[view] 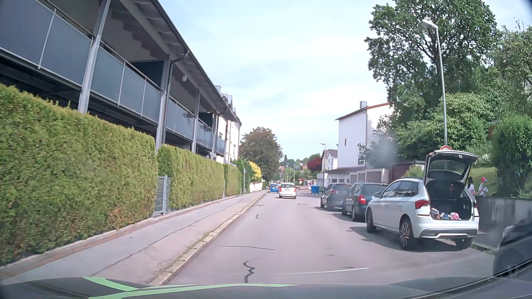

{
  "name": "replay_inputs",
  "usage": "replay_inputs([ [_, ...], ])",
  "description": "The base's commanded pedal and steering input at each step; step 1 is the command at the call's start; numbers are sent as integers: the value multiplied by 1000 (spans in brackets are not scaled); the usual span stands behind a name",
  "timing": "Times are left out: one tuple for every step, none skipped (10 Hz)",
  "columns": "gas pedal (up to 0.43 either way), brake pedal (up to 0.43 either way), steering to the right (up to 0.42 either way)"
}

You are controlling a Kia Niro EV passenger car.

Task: Follow the waypoints while adhering to traffic rules and regulations

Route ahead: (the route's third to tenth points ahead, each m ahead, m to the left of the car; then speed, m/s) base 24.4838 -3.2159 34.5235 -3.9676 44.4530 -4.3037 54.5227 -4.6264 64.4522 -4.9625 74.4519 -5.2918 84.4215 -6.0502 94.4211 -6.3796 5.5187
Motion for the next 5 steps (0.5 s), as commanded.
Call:
replay_inputs([
  [177,0,64],
  [177,0,55],
  [177,0,45],
  [169,0,35],
  [169,0,28],
])
